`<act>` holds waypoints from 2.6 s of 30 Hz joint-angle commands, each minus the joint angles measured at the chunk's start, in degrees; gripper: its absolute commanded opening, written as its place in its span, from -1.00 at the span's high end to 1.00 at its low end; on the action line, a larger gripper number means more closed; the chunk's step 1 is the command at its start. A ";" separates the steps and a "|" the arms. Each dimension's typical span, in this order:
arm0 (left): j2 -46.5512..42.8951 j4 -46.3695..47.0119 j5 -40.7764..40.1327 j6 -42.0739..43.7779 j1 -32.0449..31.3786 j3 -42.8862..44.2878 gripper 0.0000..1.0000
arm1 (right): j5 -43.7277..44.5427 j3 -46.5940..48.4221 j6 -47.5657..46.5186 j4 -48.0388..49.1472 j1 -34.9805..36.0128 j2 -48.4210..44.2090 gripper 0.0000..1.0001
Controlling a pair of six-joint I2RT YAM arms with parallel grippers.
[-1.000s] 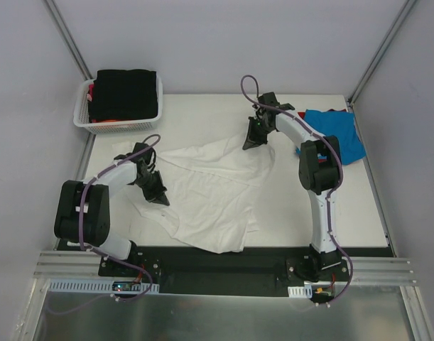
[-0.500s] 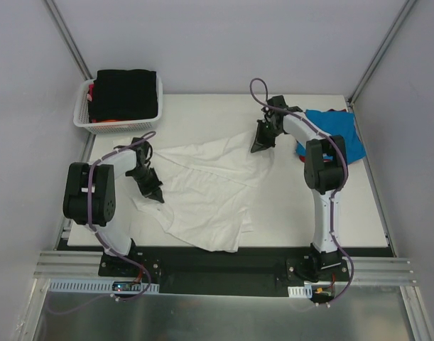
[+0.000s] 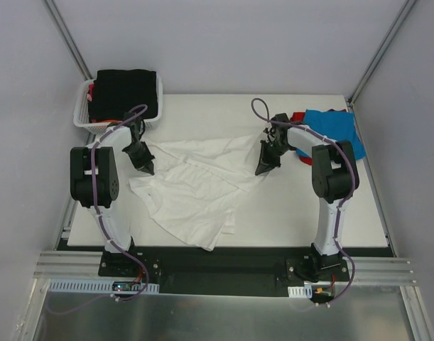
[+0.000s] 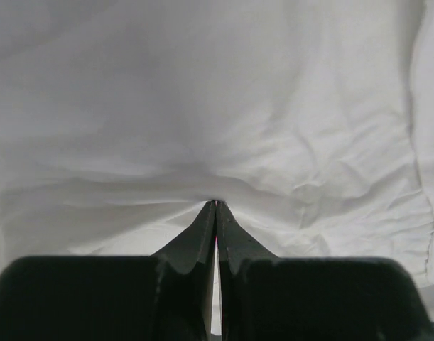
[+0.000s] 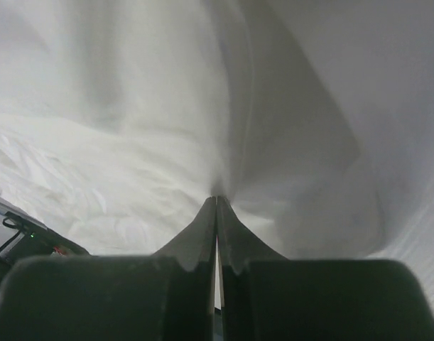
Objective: Fold and stack the t-shirts
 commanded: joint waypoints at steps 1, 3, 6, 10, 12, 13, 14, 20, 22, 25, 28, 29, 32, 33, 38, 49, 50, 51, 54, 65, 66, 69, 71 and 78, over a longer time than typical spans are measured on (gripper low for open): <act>2.80 -3.82 -2.45 2.04 0.63 6.31 1.00 | -2.40 -6.30 -1.39 -1.07 1.10 -8.09 0.98; 3.68 -4.79 -2.54 2.30 0.63 9.02 1.00 | -1.79 -8.42 -2.18 -1.95 2.15 -11.68 0.98; 5.26 -5.84 -1.93 2.57 0.63 11.49 1.00 | -0.82 -10.80 -2.88 -3.35 3.65 -15.12 0.98; 2.39 -6.20 0.97 0.99 0.19 10.54 1.00 | 1.55 -9.14 -3.50 -4.32 4.27 -15.66 0.98; -0.17 -6.11 1.07 0.54 -0.69 7.82 1.00 | 3.39 -4.67 -3.59 -5.81 4.10 -14.78 0.84; -2.79 -6.03 0.55 0.54 -2.69 6.68 1.00 | 4.27 -3.17 -3.33 -6.43 4.09 -13.74 0.77; -4.21 -5.76 0.63 0.63 -3.67 3.97 1.00 | 5.06 -1.50 -3.15 -6.87 3.83 -13.38 0.71; -16.60 -2.86 7.29 0.54 -10.44 -8.95 0.71 | 12.36 4.48 -2.36 -7.23 1.64 -11.45 0.07; -20.37 -2.60 9.40 0.11 -11.49 -11.42 0.53 | 13.94 6.23 -2.45 -7.14 0.49 -10.39 -0.02; -23.38 -2.16 12.58 0.19 -12.37 -15.12 0.46 | 14.56 8.52 -2.62 -7.22 -1.53 -6.53 -0.09; -24.79 -1.63 13.54 0.89 -12.64 -17.85 0.47 | 14.12 9.93 -3.06 -6.52 -2.58 -3.54 -0.10; -24.97 -1.63 14.24 1.16 -12.64 -18.37 0.47 | 14.12 10.29 -3.15 -6.61 -2.59 -2.83 -0.11; -24.97 -0.58 17.93 2.30 -12.73 -19.34 0.47 | 14.21 11.08 -3.59 -6.18 -3.11 -0.28 -0.10; -24.19 -0.40 18.99 2.65 -12.82 -19.52 0.48 | 13.78 11.25 -3.15 -5.82 -3.46 0.42 -0.10; -23.21 0.39 18.65 2.39 -13.78 -20.84 0.56 | 12.37 12.66 -2.97 -4.94 -3.99 2.36 0.13; -19.00 0.74 16.89 3.18 -13.78 -17.95 0.61 | 7.97 -4.18 -0.69 -1.07 -1.98 -7.65 0.98; -18.12 0.92 16.63 3.27 -13.78 -17.51 0.61 | 8.06 -5.52 -0.77 -1.25 -1.54 -10.18 0.99; -17.68 0.83 16.54 3.36 -13.78 -17.24 0.62 | 8.15 -6.75 -0.77 -1.60 -1.01 -11.43 0.98; -16.18 1.01 16.62 3.71 -13.78 -15.66 0.62 | 8.32 -10.62 -0.42 -3.18 0.93 -16.42 0.98; -11.96 0.83 16.36 6.61 -13.78 -11.09 0.62 | 9.20 -15.28 0.72 -17.33 9.19 -33.14 0.98; -11.96 0.92 16.27 6.70 -13.78 -11.00 0.62 | 9.11 -16.07 0.81 -18.12 9.37 -33.84 0.98; -12.05 0.83 15.92 6.87 -13.78 -10.65 0.61 | 8.85 -17.04 0.63 -21.72 9.54 -35.78 0.98; -12.31 0.74 15.83 6.96 -13.78 -10.56 0.62 | 9.11 -17.22 -0.33 -24.09 9.72 -36.75 0.98; -13.45 0.04 15.39 7.22 -13.78 -10.73 0.60 | 10.17 -18.53 -0.78 -30.86 10.42 -38.60 0.98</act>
